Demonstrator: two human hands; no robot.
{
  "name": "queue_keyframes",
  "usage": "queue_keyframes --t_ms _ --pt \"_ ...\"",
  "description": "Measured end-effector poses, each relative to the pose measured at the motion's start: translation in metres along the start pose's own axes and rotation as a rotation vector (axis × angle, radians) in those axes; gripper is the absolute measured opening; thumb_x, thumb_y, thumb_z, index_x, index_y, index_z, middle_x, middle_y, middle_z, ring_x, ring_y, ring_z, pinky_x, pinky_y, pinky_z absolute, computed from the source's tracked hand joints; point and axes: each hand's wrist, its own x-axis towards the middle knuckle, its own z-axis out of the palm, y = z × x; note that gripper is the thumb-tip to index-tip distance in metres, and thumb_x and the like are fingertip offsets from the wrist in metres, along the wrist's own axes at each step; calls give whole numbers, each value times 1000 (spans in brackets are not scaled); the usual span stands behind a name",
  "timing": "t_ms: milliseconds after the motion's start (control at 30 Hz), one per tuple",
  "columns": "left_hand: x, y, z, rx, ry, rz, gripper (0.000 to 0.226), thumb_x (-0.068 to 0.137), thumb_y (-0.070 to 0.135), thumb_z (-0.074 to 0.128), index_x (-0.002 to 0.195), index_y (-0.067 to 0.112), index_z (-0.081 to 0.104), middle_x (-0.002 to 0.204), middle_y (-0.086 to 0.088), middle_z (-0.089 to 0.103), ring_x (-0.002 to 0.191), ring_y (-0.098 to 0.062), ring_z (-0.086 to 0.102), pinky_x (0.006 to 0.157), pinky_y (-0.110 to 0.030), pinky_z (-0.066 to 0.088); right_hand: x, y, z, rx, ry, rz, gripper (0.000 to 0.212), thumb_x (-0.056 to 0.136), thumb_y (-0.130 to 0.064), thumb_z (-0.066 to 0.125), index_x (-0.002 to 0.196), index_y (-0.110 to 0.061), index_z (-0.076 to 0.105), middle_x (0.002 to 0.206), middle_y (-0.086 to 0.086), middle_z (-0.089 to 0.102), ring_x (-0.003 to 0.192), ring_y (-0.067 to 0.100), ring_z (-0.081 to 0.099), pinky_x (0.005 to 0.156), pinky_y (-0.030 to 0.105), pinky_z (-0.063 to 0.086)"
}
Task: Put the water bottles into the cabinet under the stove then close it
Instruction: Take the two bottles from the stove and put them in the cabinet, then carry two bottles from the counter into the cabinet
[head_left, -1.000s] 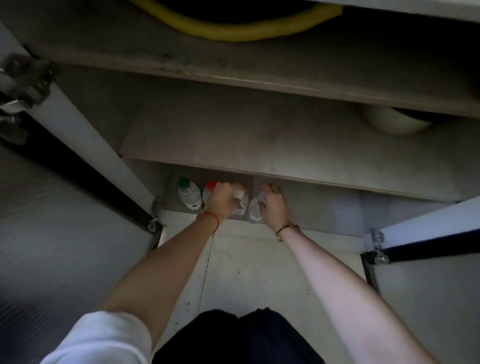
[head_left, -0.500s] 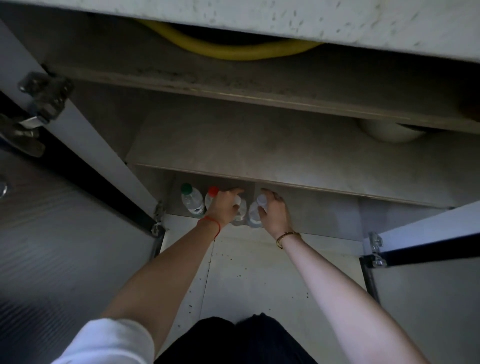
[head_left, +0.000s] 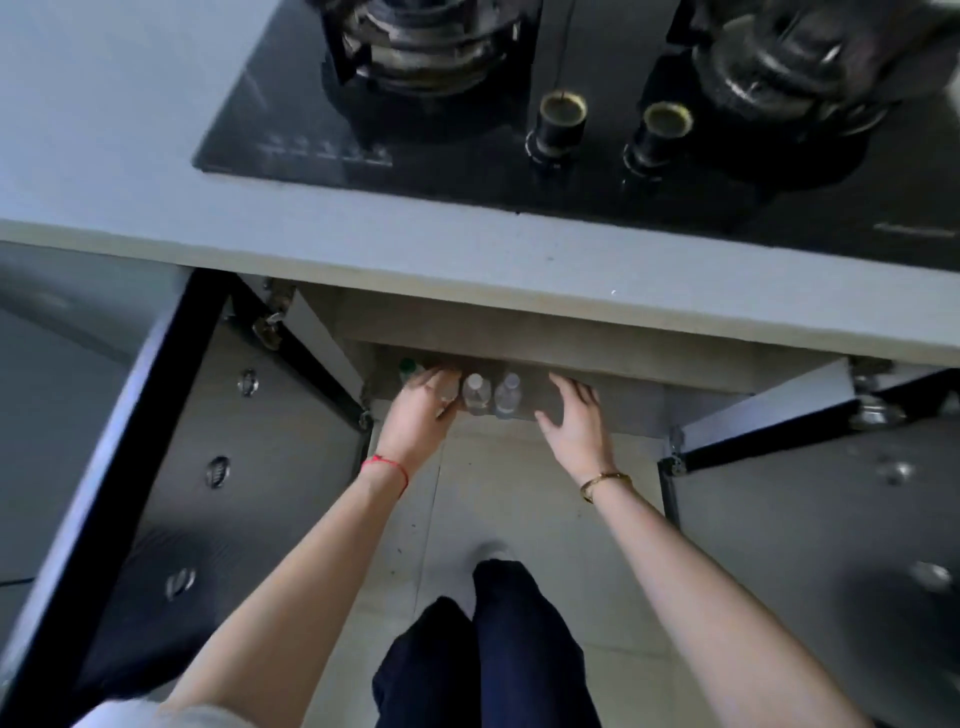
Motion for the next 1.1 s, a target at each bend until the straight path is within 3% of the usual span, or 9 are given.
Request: queue_keyframes --t_ms 233,467,800,1100 --pt "-93 89 -138 72 69 76 49 77 5 66 125 11 61 129 -9 63 122 -27 56 105 -36 44 -91 -77 -132 36 -5 -43 55 90 -26 62 141 -16 43 140 4 50 135 26 37 111 44 37" --pt "-169 150 -234 154 141 122 52 84 14 69 134 16 54 134 -4 59 128 -24 52 109 -44 42 -174 -142 -228 3 116 -146 55 89 -26 64 140 -16 44 139 1 51 132 22 39 110 38 38" --pt "-236 198 -284 83 238 191 50 86 21 68 134 17 54 136 -3 58 131 -24 48 110 -49 41 -247 -168 -288 27 264 -160 57 88 -24 65 140 -17 44 136 1 53 131 21 39 110 39 38" --pt "-258 240 -286 74 162 343 49 87 24 67 134 20 53 136 -1 57 133 -21 46 109 -51 40 -314 -153 -320 34 394 -104 55 88 -24 66 138 -16 46 132 1 54 129 15 40 108 30 38"
